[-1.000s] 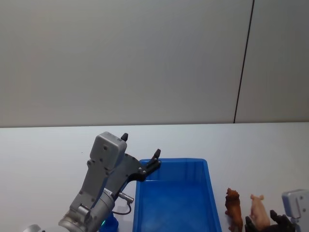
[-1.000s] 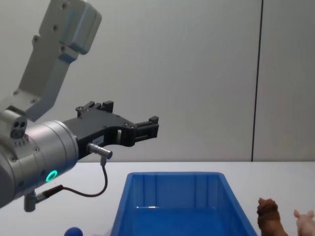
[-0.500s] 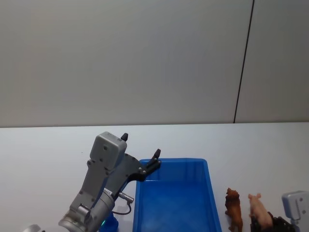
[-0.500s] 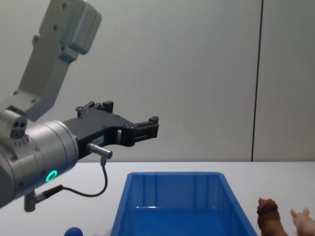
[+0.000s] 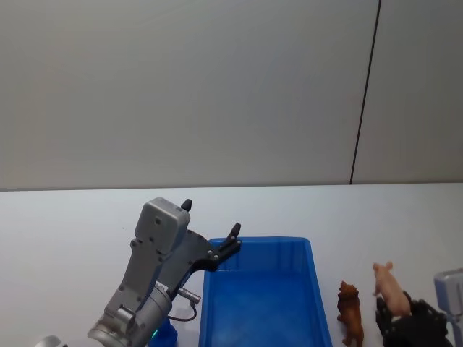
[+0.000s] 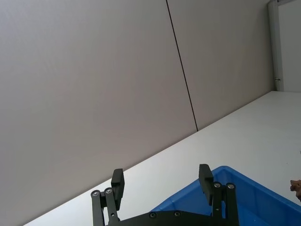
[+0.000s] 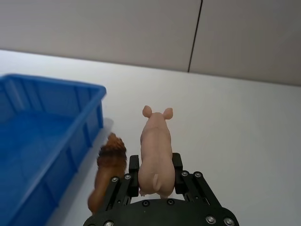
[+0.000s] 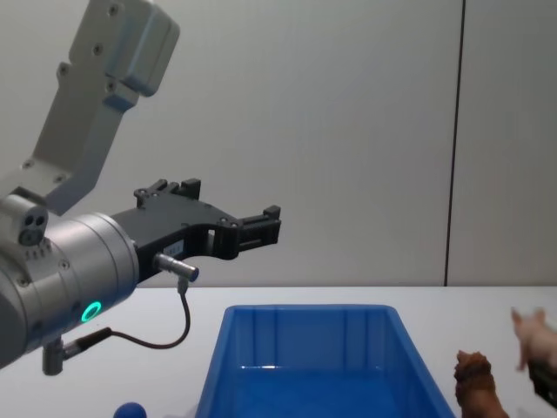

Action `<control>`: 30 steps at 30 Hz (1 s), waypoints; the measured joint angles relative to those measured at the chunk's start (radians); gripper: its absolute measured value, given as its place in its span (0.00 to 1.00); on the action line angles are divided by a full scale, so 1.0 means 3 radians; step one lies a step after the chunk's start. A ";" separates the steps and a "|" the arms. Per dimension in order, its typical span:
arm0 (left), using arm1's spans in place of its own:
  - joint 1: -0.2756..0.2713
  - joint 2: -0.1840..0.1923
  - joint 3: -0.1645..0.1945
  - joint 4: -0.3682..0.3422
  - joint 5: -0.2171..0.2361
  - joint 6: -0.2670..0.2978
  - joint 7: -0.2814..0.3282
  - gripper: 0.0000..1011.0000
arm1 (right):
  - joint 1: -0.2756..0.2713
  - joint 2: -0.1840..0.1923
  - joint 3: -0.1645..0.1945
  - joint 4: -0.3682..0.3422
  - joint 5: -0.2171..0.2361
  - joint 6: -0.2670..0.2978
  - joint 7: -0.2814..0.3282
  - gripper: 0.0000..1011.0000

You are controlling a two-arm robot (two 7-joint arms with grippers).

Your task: Pick up the two dolls from the table and place them into the box.

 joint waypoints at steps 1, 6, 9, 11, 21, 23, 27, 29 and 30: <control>0.0000 0.0000 0.0000 0.0000 0.0000 0.0000 0.0000 0.99 | 0.0000 0.0000 0.0000 -0.0011 0.0000 -0.0011 0.0013 0.38; 0.0000 0.0000 0.0000 0.0000 0.0000 0.0000 0.0000 0.99 | 0.0018 -0.0007 0.0001 -0.0106 0.0010 -0.0070 0.0144 0.38; 0.0000 0.0000 0.0000 0.0000 0.0000 0.0000 0.0000 0.99 | 0.0045 -0.0023 -0.0008 -0.0134 0.0022 -0.0090 0.0239 0.38; 0.0000 0.0000 0.0000 0.0000 0.0000 0.0000 0.0000 0.99 | 0.0078 -0.0044 -0.0020 -0.0146 0.0030 -0.0097 0.0324 0.38; 0.0000 0.0000 0.0000 0.0000 0.0000 0.0000 0.0000 0.99 | 0.0245 -0.0179 -0.0107 -0.0063 0.0028 -0.0057 0.0675 0.38; 0.0000 0.0000 0.0000 0.0000 0.0000 0.0000 0.0000 0.99 | 0.0294 -0.0221 -0.0135 -0.0016 0.0013 -0.0032 0.0771 0.38; 0.0000 0.0000 0.0000 0.0000 0.0000 0.0000 0.0000 0.99 | 0.0386 -0.0305 -0.0187 0.0084 -0.0014 0.0019 0.0901 0.46; 0.0000 0.0000 0.0000 0.0000 0.0000 0.0000 0.0000 0.99 | 0.0430 -0.0343 -0.0210 0.0137 -0.0027 0.0049 0.0960 0.53; 0.0000 0.0000 0.0000 0.0000 0.0000 0.0000 0.0000 0.99 | 0.0443 -0.0355 -0.0217 0.0153 -0.0032 0.0058 0.0975 0.55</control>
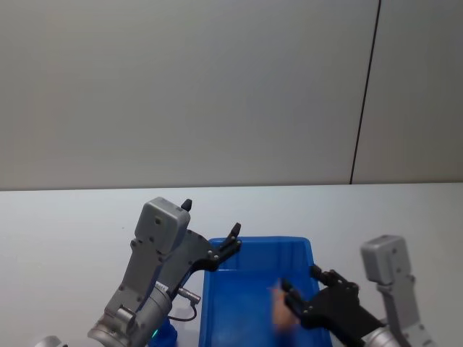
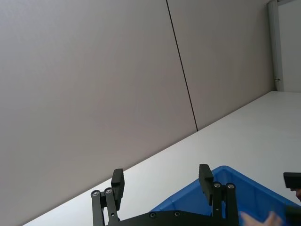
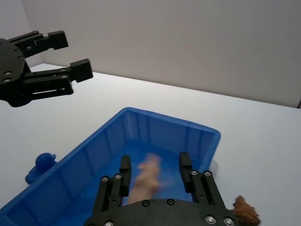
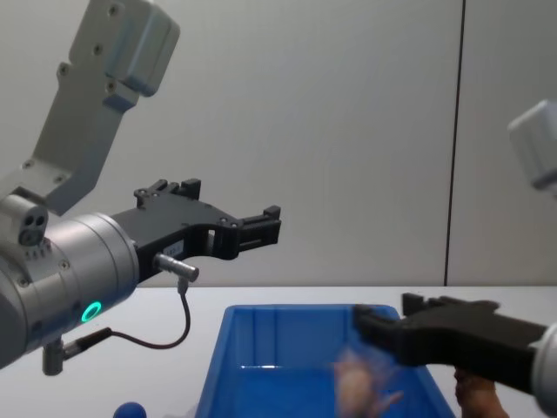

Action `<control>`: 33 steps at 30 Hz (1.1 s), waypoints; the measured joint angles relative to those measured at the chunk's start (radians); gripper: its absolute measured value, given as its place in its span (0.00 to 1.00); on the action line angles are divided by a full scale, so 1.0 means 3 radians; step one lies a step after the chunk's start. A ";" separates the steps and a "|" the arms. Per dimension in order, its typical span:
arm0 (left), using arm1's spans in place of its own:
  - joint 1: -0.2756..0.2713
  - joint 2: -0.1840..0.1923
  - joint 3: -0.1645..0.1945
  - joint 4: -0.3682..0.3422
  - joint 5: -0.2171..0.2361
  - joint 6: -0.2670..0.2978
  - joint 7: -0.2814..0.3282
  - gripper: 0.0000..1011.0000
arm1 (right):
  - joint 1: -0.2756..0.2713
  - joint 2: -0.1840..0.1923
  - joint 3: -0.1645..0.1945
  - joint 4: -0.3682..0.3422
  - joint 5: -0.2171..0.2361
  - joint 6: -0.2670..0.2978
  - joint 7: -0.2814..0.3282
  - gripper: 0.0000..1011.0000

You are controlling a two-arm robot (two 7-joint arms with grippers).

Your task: Pick up the two dolls from the table and place them into the box.

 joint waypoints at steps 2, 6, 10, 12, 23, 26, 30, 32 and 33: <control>0.0000 0.0000 0.0000 0.0000 0.0000 0.0000 0.0000 0.99 | 0.0036 -0.0032 -0.0019 0.0043 -0.0010 0.0027 0.0043 0.62; 0.0000 0.0000 0.0000 0.0000 0.0000 0.0000 0.0000 0.99 | 0.0088 -0.0075 -0.0040 0.0111 -0.0024 0.0061 0.0073 0.75; 0.0000 0.0000 0.0000 0.0000 0.0000 0.0000 0.0000 0.99 | 0.0115 -0.0097 -0.0047 0.0142 -0.0032 0.0086 0.0067 0.86; 0.0000 0.0000 0.0000 0.0000 0.0000 0.0000 0.0000 0.99 | 0.0122 -0.0103 -0.0047 0.0149 -0.0034 0.0097 0.0038 0.92; 0.0000 0.0000 0.0000 0.0000 0.0000 0.0000 0.0000 0.99 | 0.0054 -0.0060 0.0004 0.0026 -0.0028 0.0118 -0.0230 0.99; 0.0000 0.0000 0.0000 0.0000 0.0000 0.0000 0.0000 0.99 | 0.0012 -0.0034 0.0024 -0.0040 -0.0019 0.0129 -0.0333 0.99; 0.0000 0.0000 0.0000 0.0000 0.0000 0.0000 0.0000 0.99 | -0.0064 0.0008 0.0058 -0.0154 -0.0006 0.0158 -0.0489 0.99; 0.0000 0.0000 0.0000 0.0000 0.0000 0.0000 0.0000 0.99 | -0.0081 0.0018 0.0065 -0.0180 -0.0003 0.0171 -0.0532 0.99; 0.0000 0.0000 0.0000 0.0000 0.0000 0.0000 0.0000 0.99 | -0.0095 0.0027 0.0070 -0.0200 0.0000 0.0182 -0.0559 0.99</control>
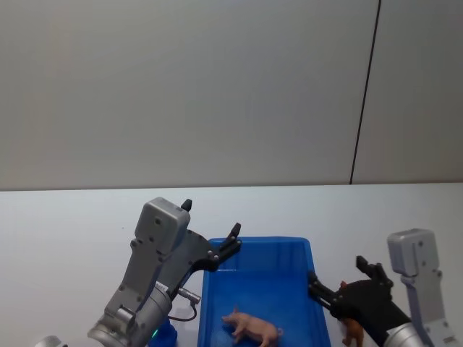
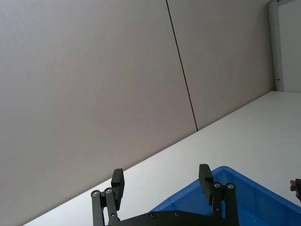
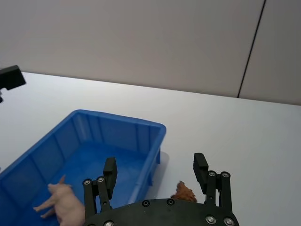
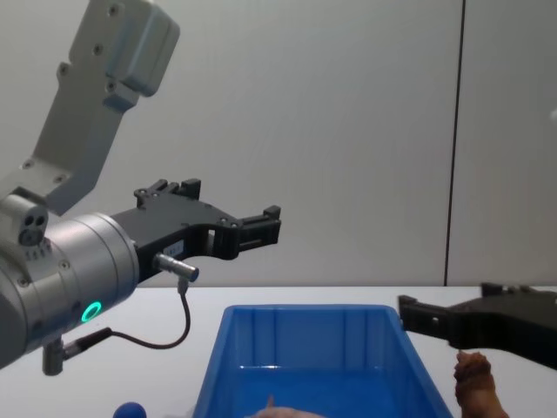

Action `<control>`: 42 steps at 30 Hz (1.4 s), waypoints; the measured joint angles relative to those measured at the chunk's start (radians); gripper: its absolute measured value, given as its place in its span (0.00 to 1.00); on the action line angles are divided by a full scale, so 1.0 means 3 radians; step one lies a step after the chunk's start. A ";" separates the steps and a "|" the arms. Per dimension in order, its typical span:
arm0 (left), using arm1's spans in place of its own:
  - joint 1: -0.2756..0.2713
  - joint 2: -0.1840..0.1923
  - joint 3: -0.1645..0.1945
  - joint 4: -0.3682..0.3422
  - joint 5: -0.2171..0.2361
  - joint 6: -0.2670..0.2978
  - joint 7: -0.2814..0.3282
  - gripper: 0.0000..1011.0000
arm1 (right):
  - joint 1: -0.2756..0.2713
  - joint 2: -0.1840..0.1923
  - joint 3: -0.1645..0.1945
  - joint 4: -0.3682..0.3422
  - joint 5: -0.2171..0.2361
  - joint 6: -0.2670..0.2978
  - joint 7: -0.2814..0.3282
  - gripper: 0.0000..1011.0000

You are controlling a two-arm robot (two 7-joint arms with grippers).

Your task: Pick up the two dolls from the table and place them into the box.

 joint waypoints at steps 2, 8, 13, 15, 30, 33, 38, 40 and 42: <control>0.0000 0.0000 0.0000 0.0000 0.0000 0.0000 0.0000 0.99 | -0.0030 0.0018 0.0012 -0.0038 0.0005 0.0030 -0.0056 0.99; 0.0000 0.0000 0.0000 0.0000 0.0000 0.0000 0.0000 0.99 | -0.0100 0.0052 0.0039 -0.0096 0.0020 0.0137 -0.0170 0.99; 0.0000 0.0000 0.0000 0.0000 0.0000 0.0000 0.0000 0.99 | -0.0138 0.0063 0.0047 -0.0099 0.0022 0.0228 -0.0232 0.99; 0.0000 0.0000 0.0000 0.0000 0.0000 0.0000 0.0000 0.99 | -0.0154 0.0065 0.0048 -0.0098 0.0018 0.0264 -0.0259 0.99; 0.0000 0.0000 0.0000 0.0000 0.0000 0.0000 0.0000 0.99 | -0.0211 0.0042 0.0038 0.0027 -0.0047 0.0425 -0.0361 0.99; 0.0000 0.0000 0.0000 0.0000 0.0000 0.0000 0.0000 0.99 | -0.0209 0.0027 0.0033 0.0083 -0.0061 0.0429 -0.0359 0.97; 0.0000 0.0000 0.0000 0.0000 0.0000 0.0000 0.0000 0.99 | -0.0194 0.0006 0.0027 0.0154 -0.0074 0.0423 -0.0333 0.87; 0.0000 0.0000 0.0000 0.0000 0.0000 0.0000 0.0000 0.99 | -0.0185 -0.0003 0.0024 0.0183 -0.0077 0.0416 -0.0321 0.85; 0.0000 0.0000 0.0000 0.0000 0.0000 0.0000 0.0000 0.99 | -0.0174 -0.0015 0.0022 0.0215 -0.0079 0.0406 -0.0307 0.77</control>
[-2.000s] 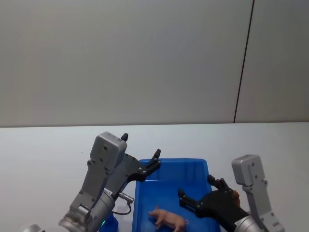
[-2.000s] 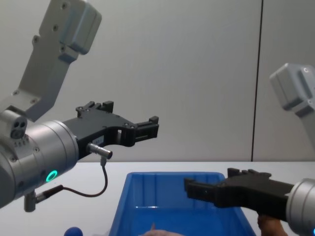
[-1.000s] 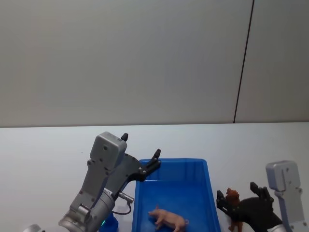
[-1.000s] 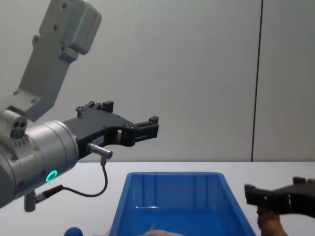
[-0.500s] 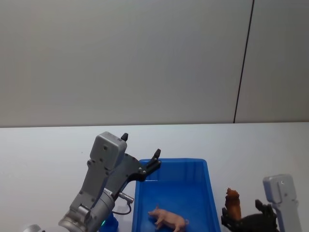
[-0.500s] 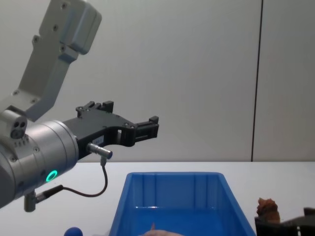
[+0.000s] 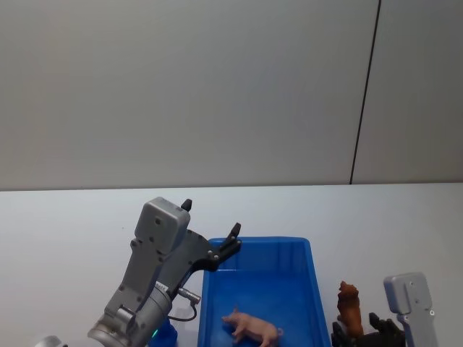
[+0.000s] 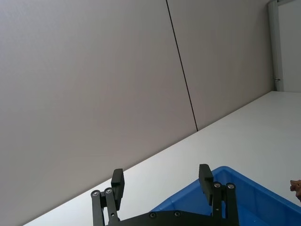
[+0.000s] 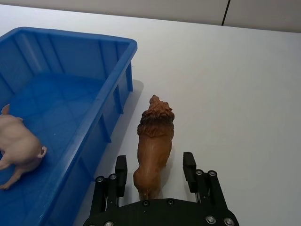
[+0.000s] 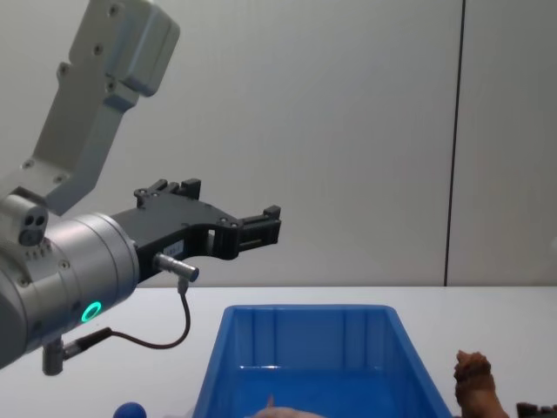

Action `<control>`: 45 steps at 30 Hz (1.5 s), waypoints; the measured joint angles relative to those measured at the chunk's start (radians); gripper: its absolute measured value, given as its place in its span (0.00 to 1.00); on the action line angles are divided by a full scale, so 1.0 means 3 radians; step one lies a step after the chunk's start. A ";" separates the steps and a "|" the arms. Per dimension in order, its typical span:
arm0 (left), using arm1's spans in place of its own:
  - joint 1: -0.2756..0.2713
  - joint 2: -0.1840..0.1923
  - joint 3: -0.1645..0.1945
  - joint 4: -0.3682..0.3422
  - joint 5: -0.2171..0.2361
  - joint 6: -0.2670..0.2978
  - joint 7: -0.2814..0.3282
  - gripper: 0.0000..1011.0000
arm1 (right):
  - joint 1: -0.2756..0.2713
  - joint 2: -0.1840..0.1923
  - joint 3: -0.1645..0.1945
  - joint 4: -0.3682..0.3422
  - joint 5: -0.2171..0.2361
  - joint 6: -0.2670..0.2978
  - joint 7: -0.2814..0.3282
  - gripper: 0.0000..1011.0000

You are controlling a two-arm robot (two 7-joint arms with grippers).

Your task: Pick up the two dolls from the table and place them into the box.

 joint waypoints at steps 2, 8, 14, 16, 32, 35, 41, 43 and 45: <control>0.0000 0.0000 0.0000 0.0000 0.0000 0.0000 0.0000 0.99 | 0.0012 -0.0012 -0.0001 0.0032 -0.0001 -0.0009 0.0010 0.70; 0.0000 0.0000 0.0000 0.0000 0.0000 0.0000 0.0000 0.99 | 0.0030 -0.0034 0.0001 0.0086 0.0000 -0.0025 0.0016 0.53; 0.0000 0.0000 0.0000 0.0000 0.0000 0.0000 0.0000 0.99 | 0.0033 -0.0044 0.0010 0.0087 0.0005 -0.0042 0.0001 0.35; 0.0000 0.0000 0.0000 0.0000 0.0000 0.0000 0.0000 0.99 | 0.0031 -0.0045 0.0014 0.0067 0.0006 -0.0053 -0.0010 0.30; 0.0000 0.0000 0.0000 0.0000 0.0000 0.0000 0.0000 0.99 | 0.0046 -0.0050 0.0036 -0.0175 0.0005 -0.0205 0.0094 0.30; 0.0000 0.0000 0.0000 0.0000 0.0000 0.0000 0.0000 0.99 | 0.0068 -0.0060 0.0035 -0.0200 -0.0002 -0.0222 0.0144 0.30; 0.0000 0.0000 0.0000 0.0000 0.0000 0.0000 0.0000 0.99 | 0.0146 -0.0098 0.0018 -0.0217 -0.0020 -0.0246 0.0293 0.30; 0.0000 0.0000 0.0000 0.0000 0.0000 0.0000 0.0000 0.99 | 0.0178 -0.0116 0.0009 -0.0210 -0.0027 -0.0252 0.0359 0.30; 0.0000 0.0000 0.0000 0.0000 0.0000 0.0000 0.0000 0.99 | 0.0218 -0.0139 -0.0003 -0.0184 -0.0035 -0.0255 0.0423 0.30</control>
